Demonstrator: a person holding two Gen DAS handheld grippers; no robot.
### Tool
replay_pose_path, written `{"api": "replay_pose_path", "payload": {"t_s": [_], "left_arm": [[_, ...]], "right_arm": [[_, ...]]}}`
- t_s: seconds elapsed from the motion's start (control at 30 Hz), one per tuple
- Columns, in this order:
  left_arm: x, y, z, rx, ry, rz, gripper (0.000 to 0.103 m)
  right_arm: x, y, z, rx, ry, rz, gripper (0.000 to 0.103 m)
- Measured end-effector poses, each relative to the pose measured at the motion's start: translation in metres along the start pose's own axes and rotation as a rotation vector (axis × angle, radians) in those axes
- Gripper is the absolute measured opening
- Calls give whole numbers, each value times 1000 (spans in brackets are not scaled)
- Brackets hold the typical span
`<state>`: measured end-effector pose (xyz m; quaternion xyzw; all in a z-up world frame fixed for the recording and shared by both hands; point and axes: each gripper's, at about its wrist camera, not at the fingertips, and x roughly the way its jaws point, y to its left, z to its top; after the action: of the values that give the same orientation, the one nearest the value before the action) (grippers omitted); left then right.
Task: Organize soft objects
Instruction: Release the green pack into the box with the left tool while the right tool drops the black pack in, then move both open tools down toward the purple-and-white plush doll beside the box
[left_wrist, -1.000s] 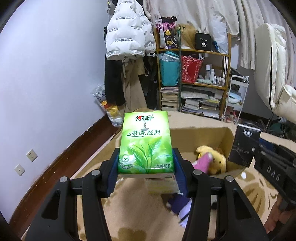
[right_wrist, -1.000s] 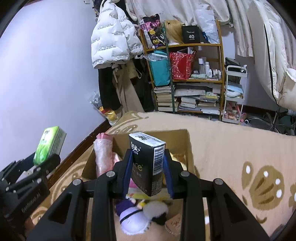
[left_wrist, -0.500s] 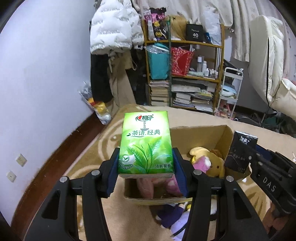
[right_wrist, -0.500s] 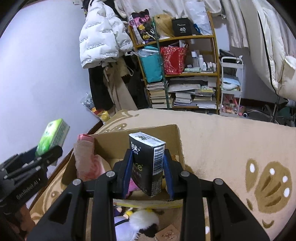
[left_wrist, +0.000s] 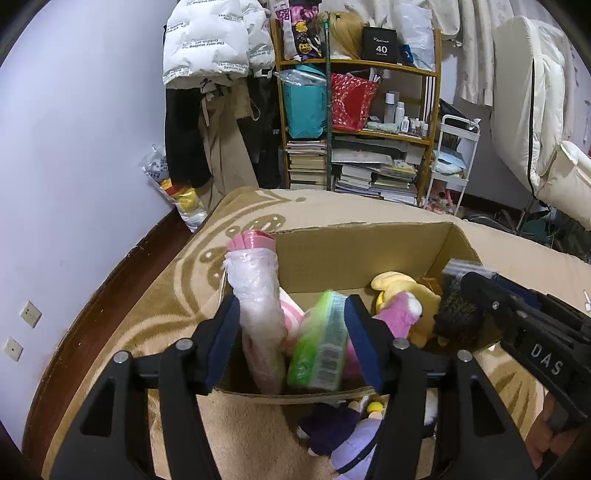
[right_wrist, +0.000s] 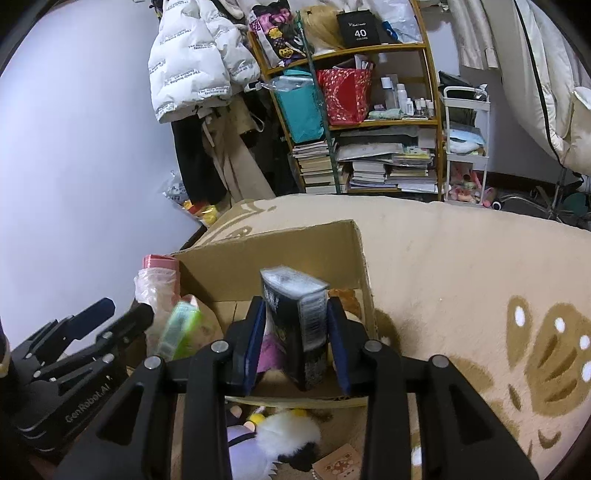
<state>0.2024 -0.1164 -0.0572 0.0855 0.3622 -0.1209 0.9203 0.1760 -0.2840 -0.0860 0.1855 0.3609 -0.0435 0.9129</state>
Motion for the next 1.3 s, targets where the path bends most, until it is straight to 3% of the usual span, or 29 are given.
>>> {"api": "replay_pose_path", "payload": {"t_s": [0.13,0.2,0.23,0.33,0.4,0.53,0.6,0.93,1.3], "left_arm": [[-3,3,-1,4,6,14,66],[-8,5,-2,2,1,24,73],[-11,6,-1,-2,-4,28,80],[-20,12,-3,-21,-19,15,85],[-26,15,-3,-34,-16,3,87],[-38,20,-5,-51,-20,4,92],[-45,20,-8,-45,-27,10,93],[-66,20,-17,-45,-1,22,95],[-57,19,-39,-54,80,16,95]], "right_arm": [[-2,0,1,2,0,4,39],[-3,0,1,2,1,3,49],[-4,0,2,3,3,4,51],[-6,1,2,0,13,6,55],[-10,1,1,-2,23,3,72],[-27,7,-1,-32,-1,-9,88],[-36,9,-3,-38,-19,-19,103],[-66,15,-9,-69,-13,-21,103],[-55,11,-24,-30,75,4,103]]}}
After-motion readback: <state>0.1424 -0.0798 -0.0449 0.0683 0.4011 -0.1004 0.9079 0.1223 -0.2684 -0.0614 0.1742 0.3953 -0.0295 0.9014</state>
